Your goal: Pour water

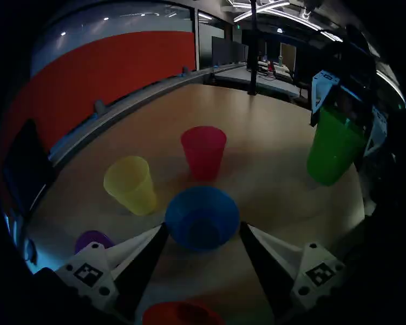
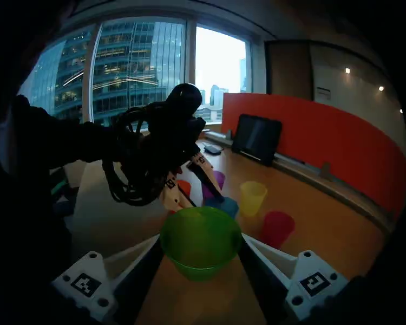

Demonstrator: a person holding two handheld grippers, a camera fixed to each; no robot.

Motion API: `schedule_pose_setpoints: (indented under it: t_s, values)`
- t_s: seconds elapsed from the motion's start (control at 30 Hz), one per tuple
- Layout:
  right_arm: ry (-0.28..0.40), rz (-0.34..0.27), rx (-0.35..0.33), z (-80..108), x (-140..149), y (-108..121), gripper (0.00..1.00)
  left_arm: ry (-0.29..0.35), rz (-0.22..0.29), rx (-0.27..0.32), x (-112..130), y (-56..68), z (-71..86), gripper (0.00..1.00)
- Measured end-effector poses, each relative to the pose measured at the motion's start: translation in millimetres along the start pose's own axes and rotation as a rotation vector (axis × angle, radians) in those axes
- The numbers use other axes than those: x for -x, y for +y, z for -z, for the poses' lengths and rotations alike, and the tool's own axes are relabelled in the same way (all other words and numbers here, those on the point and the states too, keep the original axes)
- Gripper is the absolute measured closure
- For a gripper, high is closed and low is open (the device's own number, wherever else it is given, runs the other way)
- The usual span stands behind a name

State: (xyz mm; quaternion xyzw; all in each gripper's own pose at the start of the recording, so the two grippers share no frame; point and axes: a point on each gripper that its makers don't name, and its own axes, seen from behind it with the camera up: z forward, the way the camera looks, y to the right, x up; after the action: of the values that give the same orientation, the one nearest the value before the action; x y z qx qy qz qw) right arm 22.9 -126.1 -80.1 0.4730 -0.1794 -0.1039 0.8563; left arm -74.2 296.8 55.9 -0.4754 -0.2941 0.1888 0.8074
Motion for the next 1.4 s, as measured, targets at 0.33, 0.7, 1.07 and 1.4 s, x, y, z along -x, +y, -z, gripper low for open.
schedule_pose_setpoints:
  t_s: [0.33,0.7,1.07,1.4]
  values:
    - [0.039,-0.012,0.013,6.0,-12.7,3.7,0.08,0.005,0.013,-0.006,-3.0,-1.0,-1.8,0.03]
    - [0.047,-0.005,0.031,13.3,-14.6,9.4,0.08,0.004,0.021,-0.028,-3.0,-4.7,-5.6,0.05]
    - [0.046,-0.006,0.032,14.1,-13.9,9.1,0.08,0.014,0.043,-0.034,-3.4,-5.4,-3.7,0.13]
    - [0.050,-0.006,0.044,16.1,-16.3,11.0,0.08,0.061,0.049,-0.048,-16.6,-2.9,9.9,0.13]
